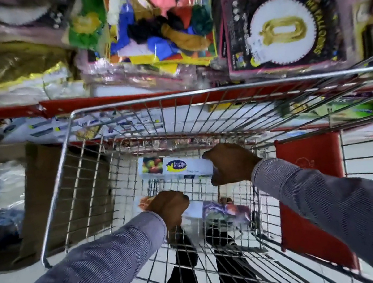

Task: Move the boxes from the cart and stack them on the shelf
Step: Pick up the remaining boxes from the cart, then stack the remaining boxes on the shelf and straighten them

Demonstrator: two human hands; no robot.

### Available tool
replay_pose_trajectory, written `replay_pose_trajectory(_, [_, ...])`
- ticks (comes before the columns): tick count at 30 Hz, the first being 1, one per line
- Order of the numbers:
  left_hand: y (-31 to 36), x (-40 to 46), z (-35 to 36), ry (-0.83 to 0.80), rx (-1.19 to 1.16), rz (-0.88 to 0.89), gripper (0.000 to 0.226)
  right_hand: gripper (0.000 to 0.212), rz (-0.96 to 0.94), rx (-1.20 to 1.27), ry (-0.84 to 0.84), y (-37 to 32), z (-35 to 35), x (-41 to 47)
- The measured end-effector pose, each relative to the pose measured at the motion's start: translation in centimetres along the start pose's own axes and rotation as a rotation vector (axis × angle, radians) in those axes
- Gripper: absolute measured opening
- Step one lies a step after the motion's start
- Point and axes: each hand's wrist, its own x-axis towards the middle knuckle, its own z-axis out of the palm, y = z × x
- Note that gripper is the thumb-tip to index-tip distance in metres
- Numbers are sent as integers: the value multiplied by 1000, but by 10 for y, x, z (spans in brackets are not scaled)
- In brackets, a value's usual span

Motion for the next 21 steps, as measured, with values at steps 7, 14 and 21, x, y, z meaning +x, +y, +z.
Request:
replay_pose_trajectory(7, [-16,-93,-132,274,-87,38,55,57,-150,-185,209,-43,-153,-62])
replay_pose_trajectory(14, [-20,-211,-282,798,60,123,58,48,-188,-301,426,-88,-326,-134])
replay_pose_trajectory(21, [-21,-247,-385,821,151,-45,68,47,-154,-339,640,-99,-434,-193])
